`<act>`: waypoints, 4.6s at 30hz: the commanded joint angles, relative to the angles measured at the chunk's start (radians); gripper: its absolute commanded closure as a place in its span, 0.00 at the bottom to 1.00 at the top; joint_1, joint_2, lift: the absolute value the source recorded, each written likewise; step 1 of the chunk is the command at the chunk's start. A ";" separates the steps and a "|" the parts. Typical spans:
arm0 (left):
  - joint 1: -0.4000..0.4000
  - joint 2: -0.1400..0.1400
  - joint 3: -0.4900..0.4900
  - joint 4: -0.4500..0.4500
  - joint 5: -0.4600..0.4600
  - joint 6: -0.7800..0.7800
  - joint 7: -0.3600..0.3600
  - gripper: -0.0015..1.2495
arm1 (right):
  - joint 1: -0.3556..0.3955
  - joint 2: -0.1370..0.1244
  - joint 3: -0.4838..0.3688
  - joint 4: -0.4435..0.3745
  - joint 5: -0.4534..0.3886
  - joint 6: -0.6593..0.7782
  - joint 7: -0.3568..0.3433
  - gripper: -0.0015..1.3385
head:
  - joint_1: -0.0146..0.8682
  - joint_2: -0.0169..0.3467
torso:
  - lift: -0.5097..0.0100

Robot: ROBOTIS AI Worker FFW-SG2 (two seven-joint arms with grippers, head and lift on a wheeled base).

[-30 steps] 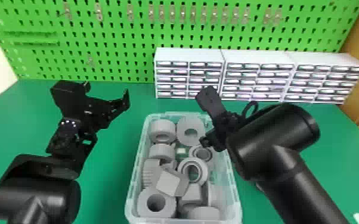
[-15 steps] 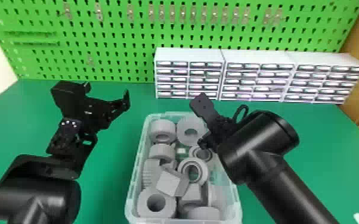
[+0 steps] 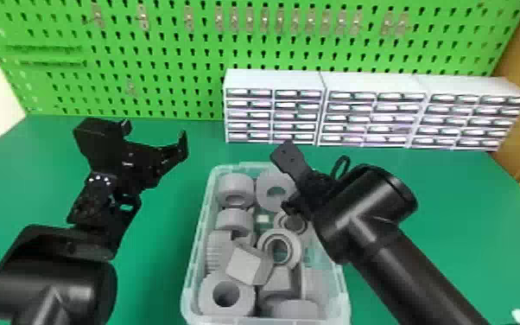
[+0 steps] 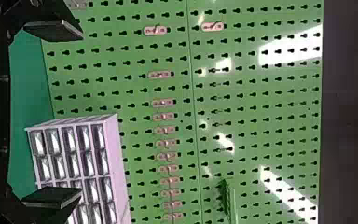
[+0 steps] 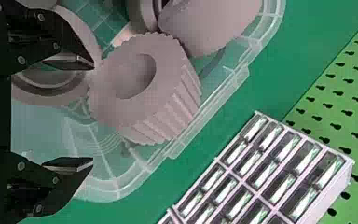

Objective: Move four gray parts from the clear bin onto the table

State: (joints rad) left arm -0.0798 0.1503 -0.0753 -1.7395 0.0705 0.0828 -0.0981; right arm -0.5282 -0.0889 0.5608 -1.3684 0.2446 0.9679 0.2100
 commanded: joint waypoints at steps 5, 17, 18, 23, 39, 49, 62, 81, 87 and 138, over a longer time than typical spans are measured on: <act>0.003 0.000 0.000 0.000 0.002 0.000 0.000 0.09 | -0.027 0.012 0.002 0.091 -0.010 -0.127 0.000 0.39 | 0.78 0.14 | 0.89; 0.003 0.000 0.002 0.000 0.006 0.000 0.000 0.09 | -0.073 0.012 0.042 0.186 0.002 -0.186 0.000 0.39 | 0.78 0.14 | 0.89; 0.003 0.000 0.002 0.000 0.006 0.000 0.000 0.09 | -0.076 0.012 0.042 0.192 0.002 -0.190 0.000 0.39 | 0.78 0.14 | 0.89; 0.000 0.000 0.000 0.000 0.009 -0.002 0.000 0.09 | -0.087 0.011 0.045 0.212 0.004 -0.215 -0.001 0.39 | 0.78 0.14 | 0.89; -0.005 0.005 -0.001 0.000 0.017 -0.002 0.000 0.09 | -0.095 0.015 0.044 0.236 0.008 -0.267 -0.003 0.39 | 0.78 0.14 | 0.89; -0.006 0.014 -0.012 0.000 0.022 0.000 0.000 0.09 | -0.092 0.017 0.053 0.250 0.007 -0.279 -0.024 0.39 | 0.78 0.14 | 0.89; 0.000 0.015 -0.011 0.000 0.028 0.000 0.000 0.09 | -0.079 0.015 0.051 0.252 0.018 -0.279 -0.028 0.39 | 0.78 0.14 | 0.89; 0.015 0.015 -0.003 0.000 0.035 -0.008 0.000 0.09 | -0.070 0.014 0.053 0.252 0.036 -0.268 -0.028 0.42 | 0.78 0.14 | 0.89; 0.020 0.015 0.003 0.000 0.043 -0.011 0.000 0.09 | -0.070 0.011 0.076 0.250 0.036 -0.265 -0.049 0.68 | 0.78 0.14 | 0.89; 0.031 0.015 -0.015 0.000 0.063 -0.011 0.000 0.09 | 0.145 -0.083 -0.032 -0.426 0.160 0.054 -0.063 0.71 | 0.78 0.14 | 0.89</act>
State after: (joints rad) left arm -0.0490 0.1657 -0.0904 -1.7395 0.1310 0.0721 -0.0981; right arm -0.4150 -0.1641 0.5751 -1.7288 0.3843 0.9878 0.1478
